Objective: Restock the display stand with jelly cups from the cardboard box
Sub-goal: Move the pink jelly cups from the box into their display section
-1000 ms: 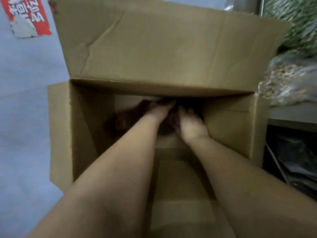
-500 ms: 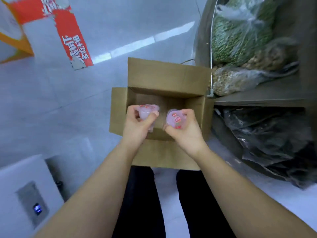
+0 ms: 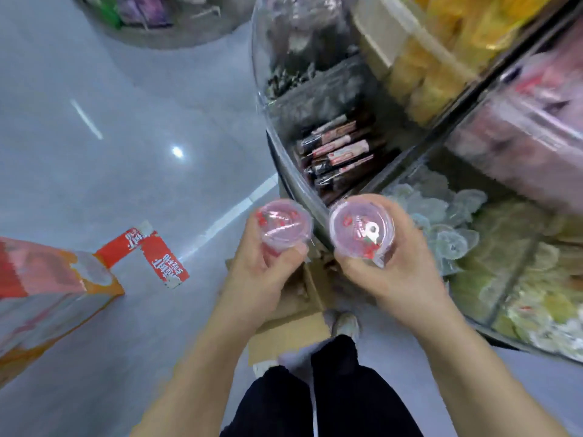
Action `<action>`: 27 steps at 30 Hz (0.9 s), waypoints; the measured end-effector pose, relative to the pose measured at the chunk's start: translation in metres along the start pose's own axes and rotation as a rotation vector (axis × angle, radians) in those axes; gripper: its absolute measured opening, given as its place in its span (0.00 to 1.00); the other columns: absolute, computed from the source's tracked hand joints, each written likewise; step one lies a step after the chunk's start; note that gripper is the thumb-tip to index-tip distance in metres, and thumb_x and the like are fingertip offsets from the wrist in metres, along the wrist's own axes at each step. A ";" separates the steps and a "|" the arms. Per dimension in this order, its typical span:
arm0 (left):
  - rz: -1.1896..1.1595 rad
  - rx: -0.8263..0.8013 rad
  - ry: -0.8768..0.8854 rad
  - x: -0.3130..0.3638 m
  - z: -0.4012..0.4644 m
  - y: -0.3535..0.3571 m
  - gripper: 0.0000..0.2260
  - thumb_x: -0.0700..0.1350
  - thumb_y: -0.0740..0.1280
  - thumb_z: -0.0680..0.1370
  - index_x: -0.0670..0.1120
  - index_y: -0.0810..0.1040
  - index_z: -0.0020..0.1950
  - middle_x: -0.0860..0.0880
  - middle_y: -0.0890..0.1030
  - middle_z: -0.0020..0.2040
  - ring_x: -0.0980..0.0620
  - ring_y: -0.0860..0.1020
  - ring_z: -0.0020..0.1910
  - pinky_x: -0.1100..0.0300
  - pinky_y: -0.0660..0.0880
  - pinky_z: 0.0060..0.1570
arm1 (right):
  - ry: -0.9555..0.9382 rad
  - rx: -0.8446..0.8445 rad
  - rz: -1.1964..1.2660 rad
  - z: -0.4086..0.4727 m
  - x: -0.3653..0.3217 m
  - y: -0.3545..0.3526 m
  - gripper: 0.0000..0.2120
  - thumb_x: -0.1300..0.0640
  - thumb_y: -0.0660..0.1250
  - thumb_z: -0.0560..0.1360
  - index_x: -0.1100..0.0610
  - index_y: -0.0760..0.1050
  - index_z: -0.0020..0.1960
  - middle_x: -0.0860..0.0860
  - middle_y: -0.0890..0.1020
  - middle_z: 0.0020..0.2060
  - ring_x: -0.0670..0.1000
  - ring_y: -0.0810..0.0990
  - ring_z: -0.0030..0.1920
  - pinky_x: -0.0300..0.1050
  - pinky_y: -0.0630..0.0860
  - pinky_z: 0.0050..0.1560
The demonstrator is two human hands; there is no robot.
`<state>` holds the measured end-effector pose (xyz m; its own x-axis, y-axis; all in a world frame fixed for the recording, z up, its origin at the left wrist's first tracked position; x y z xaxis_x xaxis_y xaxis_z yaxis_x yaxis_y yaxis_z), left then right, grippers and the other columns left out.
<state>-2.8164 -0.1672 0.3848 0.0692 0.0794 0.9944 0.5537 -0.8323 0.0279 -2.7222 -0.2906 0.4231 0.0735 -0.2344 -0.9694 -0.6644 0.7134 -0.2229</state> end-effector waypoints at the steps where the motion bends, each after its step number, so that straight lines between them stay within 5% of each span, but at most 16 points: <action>1: -0.006 -0.046 0.035 0.018 0.007 0.015 0.17 0.41 0.69 0.70 0.54 0.71 0.55 0.64 0.80 0.48 0.67 0.77 0.48 0.75 0.70 0.47 | -0.017 0.048 0.001 -0.003 -0.012 -0.020 0.22 0.67 0.70 0.65 0.51 0.73 0.56 0.40 0.80 0.48 0.39 0.79 0.50 0.27 0.72 0.48; 6: 0.079 -0.103 0.230 0.093 0.039 0.088 0.23 0.49 0.74 0.65 0.58 0.64 0.53 0.68 0.74 0.48 0.68 0.75 0.48 0.76 0.69 0.47 | -0.025 0.256 0.018 -0.021 -0.052 -0.109 0.22 0.56 0.73 0.63 0.43 0.73 0.55 0.38 0.81 0.47 0.37 0.79 0.48 0.27 0.73 0.47; 11: 0.045 -0.315 0.278 0.130 0.071 0.171 0.22 0.43 0.69 0.71 0.55 0.63 0.60 0.65 0.74 0.53 0.72 0.73 0.52 0.79 0.66 0.50 | -0.037 0.456 0.026 -0.026 -0.070 -0.186 0.24 0.51 0.79 0.58 0.48 0.74 0.50 0.39 0.81 0.40 0.36 0.78 0.40 0.25 0.72 0.41; 14: 0.126 -0.426 0.298 0.145 0.092 0.208 0.21 0.45 0.69 0.72 0.56 0.68 0.63 0.65 0.77 0.55 0.65 0.75 0.57 0.72 0.69 0.54 | -0.032 0.568 0.003 -0.021 -0.071 -0.225 0.23 0.50 0.77 0.60 0.48 0.73 0.51 0.41 0.82 0.43 0.36 0.80 0.42 0.26 0.73 0.42; 19: 0.201 -0.278 0.371 0.163 0.125 0.230 0.20 0.47 0.76 0.64 0.57 0.77 0.54 0.55 0.80 0.53 0.63 0.78 0.52 0.74 0.71 0.48 | -0.080 0.670 -0.091 0.003 -0.072 -0.254 0.22 0.52 0.78 0.62 0.46 0.70 0.49 0.37 0.79 0.44 0.35 0.78 0.44 0.25 0.71 0.41; 24: 0.332 -0.181 0.360 0.152 0.141 0.232 0.22 0.44 0.78 0.64 0.55 0.76 0.54 0.54 0.81 0.51 0.55 0.79 0.52 0.59 0.76 0.52 | -0.036 0.701 -0.115 0.025 -0.053 -0.258 0.24 0.49 0.79 0.60 0.45 0.68 0.49 0.40 0.79 0.44 0.41 0.78 0.47 0.38 0.75 0.46; 27: 0.385 -0.138 0.395 0.151 0.139 0.231 0.24 0.44 0.78 0.65 0.62 0.71 0.54 0.62 0.79 0.49 0.65 0.78 0.49 0.74 0.73 0.49 | -0.032 0.702 -0.062 0.029 -0.043 -0.260 0.24 0.53 0.79 0.61 0.46 0.70 0.50 0.40 0.80 0.44 0.40 0.80 0.44 0.36 0.76 0.44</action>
<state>-2.5625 -0.2713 0.5268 -0.0860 -0.4331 0.8972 0.4347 -0.8266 -0.3573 -2.5314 -0.4470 0.5202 0.1246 -0.2769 -0.9528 -0.0218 0.9593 -0.2816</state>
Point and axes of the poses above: each hand's wrist, its own z-axis towards the middle knuckle, its own y-axis out of the palm, x = y × z, the point moved 9 cm from there along z, towards the middle knuckle
